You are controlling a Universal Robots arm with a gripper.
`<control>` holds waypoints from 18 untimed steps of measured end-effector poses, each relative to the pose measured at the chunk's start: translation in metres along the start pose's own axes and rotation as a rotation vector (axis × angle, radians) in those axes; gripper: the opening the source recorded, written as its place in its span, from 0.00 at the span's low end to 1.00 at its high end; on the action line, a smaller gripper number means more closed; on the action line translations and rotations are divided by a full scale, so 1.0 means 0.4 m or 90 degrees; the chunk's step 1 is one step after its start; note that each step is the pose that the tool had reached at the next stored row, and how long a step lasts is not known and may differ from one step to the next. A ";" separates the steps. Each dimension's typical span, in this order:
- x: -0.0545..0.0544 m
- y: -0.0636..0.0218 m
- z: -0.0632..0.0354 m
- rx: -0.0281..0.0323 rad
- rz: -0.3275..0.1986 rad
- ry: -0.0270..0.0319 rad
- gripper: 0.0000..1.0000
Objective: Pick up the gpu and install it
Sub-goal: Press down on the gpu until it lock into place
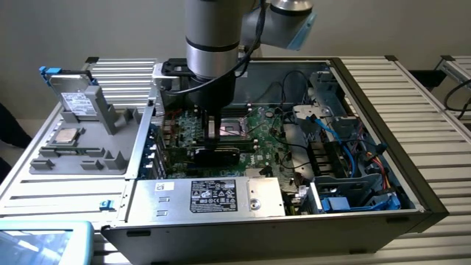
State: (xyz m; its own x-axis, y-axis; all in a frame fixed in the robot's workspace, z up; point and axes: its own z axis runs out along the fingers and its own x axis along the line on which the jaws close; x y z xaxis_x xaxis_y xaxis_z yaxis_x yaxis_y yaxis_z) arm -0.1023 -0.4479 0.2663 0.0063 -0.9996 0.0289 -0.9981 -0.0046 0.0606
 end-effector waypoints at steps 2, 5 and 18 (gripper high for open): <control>0.000 0.000 0.003 -0.0002 0.000 -0.0002 0.12; 0.000 0.000 0.004 -0.0001 0.000 -0.0004 0.12; 0.002 0.014 -0.061 -0.0015 0.000 -0.0007 0.12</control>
State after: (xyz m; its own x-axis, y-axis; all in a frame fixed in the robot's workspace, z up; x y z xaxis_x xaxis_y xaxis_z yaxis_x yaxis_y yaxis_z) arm -0.1065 -0.4479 0.2909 0.0066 -0.9996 0.0278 -0.9980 -0.0048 0.0630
